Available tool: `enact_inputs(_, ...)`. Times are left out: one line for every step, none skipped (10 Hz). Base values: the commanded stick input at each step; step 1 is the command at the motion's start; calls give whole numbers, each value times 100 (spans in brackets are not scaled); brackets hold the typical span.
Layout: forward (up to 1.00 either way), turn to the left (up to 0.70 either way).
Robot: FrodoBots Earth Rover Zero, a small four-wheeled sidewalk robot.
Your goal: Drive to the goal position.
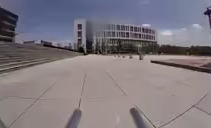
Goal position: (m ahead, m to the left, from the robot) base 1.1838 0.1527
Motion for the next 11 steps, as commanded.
enact_inputs(70, 0)
enact_inputs(70, 0)
enact_inputs(70, 0)
enact_inputs(70, 0)
enact_inputs(70, 0)
enact_inputs(70, 0)
enact_inputs(70, 0)
enact_inputs(70, 0)
enact_inputs(70, 0)
enact_inputs(70, 0)
enact_inputs(70, -2)
